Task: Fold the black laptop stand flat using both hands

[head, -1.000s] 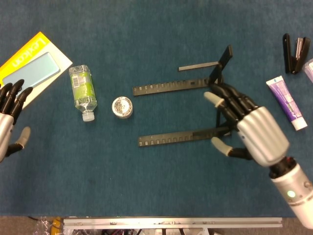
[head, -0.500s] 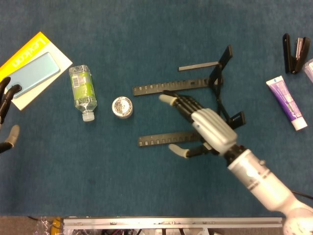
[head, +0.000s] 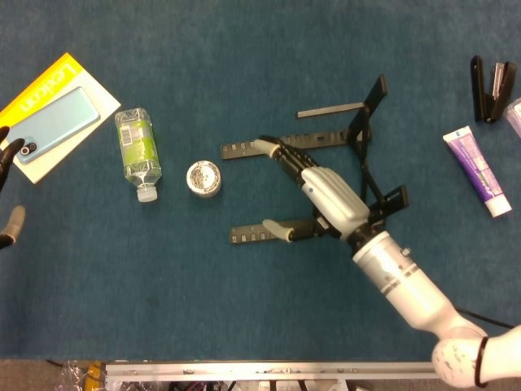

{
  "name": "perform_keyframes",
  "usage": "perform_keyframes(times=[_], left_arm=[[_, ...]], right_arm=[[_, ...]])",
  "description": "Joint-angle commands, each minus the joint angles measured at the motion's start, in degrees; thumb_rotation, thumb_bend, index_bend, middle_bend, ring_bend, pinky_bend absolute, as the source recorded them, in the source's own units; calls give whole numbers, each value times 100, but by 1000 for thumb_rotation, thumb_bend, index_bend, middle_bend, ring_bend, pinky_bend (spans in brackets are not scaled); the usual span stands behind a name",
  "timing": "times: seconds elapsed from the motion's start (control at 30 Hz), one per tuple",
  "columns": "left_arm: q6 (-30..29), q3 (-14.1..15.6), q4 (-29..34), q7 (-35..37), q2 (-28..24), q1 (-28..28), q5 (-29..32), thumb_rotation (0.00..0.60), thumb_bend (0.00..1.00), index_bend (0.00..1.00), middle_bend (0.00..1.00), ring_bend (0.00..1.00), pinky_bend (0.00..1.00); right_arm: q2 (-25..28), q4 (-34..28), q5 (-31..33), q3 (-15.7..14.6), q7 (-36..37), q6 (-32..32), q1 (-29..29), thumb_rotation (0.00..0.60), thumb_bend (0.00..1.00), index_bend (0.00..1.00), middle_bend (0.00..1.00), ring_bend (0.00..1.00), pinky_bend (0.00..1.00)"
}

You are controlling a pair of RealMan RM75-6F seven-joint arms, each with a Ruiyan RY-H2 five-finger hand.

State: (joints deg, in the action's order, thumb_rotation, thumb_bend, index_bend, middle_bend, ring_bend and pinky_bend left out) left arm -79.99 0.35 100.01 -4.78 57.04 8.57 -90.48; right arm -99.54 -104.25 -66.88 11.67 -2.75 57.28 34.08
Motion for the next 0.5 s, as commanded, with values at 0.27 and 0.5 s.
perform_keyframes(times=[0.27, 0.5], left_arm=[[-40, 3, -163, 180, 8, -20, 41, 600, 403, 0, 0, 0, 0], [-63, 0, -262, 268, 15, -35, 76, 600, 403, 0, 0, 0, 0]], right_arm=[[-401, 706, 161, 239, -87, 122, 197, 600, 243, 0, 0, 0, 0], [-589, 1082, 185, 338, -90, 162, 294, 600, 244, 0, 0, 0, 0]])
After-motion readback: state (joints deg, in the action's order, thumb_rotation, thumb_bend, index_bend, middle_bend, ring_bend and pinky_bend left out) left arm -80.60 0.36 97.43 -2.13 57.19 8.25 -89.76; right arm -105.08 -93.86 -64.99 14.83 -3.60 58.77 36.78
